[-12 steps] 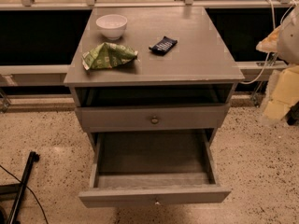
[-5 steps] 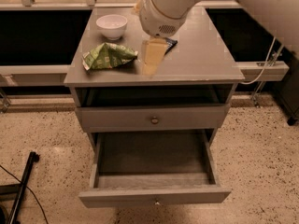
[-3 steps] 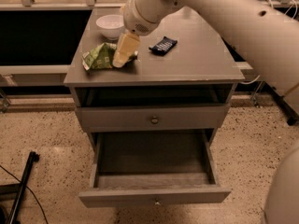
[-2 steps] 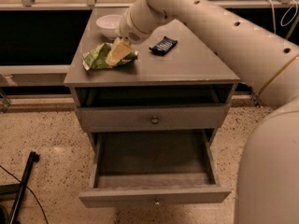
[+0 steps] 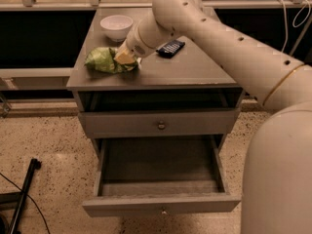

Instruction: Place green jalapeno chip bag into middle drawer

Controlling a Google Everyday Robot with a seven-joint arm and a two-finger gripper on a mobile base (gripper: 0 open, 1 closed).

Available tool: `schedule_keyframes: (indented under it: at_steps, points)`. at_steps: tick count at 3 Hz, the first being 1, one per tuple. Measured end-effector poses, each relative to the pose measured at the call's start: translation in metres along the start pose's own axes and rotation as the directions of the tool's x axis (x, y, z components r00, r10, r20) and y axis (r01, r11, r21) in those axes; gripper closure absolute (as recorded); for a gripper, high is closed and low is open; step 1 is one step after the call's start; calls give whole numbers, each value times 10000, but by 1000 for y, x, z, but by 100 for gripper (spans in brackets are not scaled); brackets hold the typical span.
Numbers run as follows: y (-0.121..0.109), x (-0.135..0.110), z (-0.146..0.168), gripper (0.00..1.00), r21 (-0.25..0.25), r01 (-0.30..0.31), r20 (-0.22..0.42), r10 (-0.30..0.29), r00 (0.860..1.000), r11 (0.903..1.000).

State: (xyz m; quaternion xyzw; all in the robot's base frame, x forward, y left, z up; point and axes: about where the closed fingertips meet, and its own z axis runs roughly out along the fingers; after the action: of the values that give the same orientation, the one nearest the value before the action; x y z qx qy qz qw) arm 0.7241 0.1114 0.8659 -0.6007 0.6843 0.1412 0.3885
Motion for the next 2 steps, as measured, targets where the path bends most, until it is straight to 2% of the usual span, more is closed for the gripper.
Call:
schedule_keyframes:
  at_steps: [1,2]
  points:
    - [5,-2,-15,100,125,-202,1977,173,9801,9997]
    - [28,-13,-55,100,467,-87,3651,-90,9309,9989]
